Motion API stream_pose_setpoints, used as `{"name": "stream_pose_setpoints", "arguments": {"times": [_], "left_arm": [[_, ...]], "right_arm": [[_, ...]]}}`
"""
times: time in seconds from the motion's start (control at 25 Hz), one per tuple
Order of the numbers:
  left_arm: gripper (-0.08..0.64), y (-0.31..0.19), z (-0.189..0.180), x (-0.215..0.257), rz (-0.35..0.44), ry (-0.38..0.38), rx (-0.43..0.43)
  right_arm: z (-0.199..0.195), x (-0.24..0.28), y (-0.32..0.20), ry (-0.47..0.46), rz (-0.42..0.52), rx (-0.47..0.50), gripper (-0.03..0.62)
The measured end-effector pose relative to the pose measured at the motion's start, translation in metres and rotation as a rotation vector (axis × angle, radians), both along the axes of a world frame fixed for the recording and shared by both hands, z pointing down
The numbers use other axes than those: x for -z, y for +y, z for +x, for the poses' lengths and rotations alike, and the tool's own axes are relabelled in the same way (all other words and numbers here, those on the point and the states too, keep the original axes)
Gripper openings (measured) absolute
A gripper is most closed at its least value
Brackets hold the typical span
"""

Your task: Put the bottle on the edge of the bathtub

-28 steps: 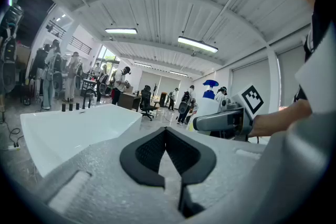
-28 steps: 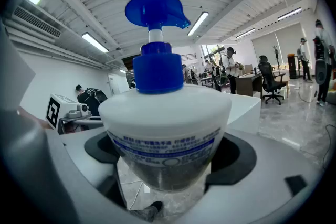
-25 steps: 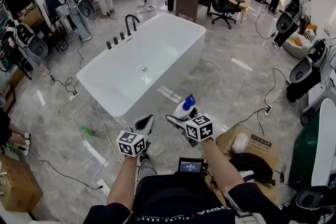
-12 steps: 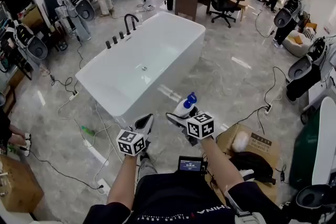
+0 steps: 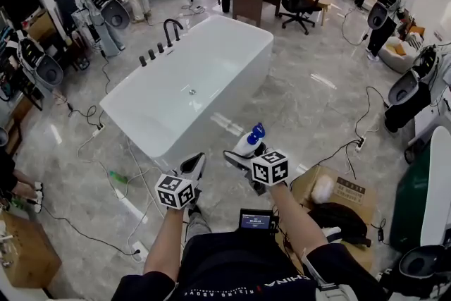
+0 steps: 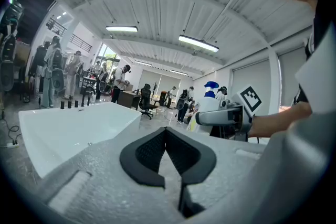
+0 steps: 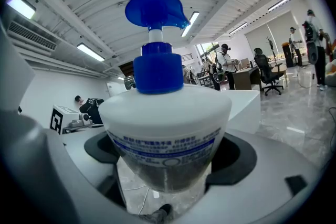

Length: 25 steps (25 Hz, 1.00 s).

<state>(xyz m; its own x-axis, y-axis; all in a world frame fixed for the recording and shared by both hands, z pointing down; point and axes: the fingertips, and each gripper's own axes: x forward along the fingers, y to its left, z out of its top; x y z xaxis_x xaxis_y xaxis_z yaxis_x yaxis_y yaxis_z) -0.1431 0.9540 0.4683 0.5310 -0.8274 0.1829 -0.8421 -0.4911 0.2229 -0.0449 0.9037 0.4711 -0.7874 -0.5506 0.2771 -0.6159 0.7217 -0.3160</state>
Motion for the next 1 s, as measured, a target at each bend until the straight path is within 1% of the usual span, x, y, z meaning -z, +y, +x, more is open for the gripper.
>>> {"name": "stream_pose_setpoints", "arguments": {"times": [0.32, 0.6, 0.76, 0.92, 1.0], "left_arm": [[0.009, -0.014, 0.011, -0.003, -0.007, -0.013, -0.019], [0.009, -0.043, 0.021, -0.014, -0.026, -0.017, -0.047], [0.009, -0.077, 0.026, -0.021, -0.034, -0.006, -0.07], [0.009, -0.135, 0.028, -0.029, -0.044, 0.045, -0.081], [0.009, -0.166, 0.032, -0.031, -0.044, 0.055, -0.102]], "right_arm": [[0.013, -0.004, -0.013, -0.01, -0.007, -0.02, 0.502], [0.029, -0.013, -0.042, -0.017, -0.023, -0.059, 0.502], [0.035, -0.018, -0.074, -0.015, -0.025, -0.088, 0.502], [0.035, -0.025, -0.118, 0.031, 0.016, -0.107, 0.501], [0.035, -0.025, -0.143, 0.048, 0.022, -0.112, 0.502]]}}
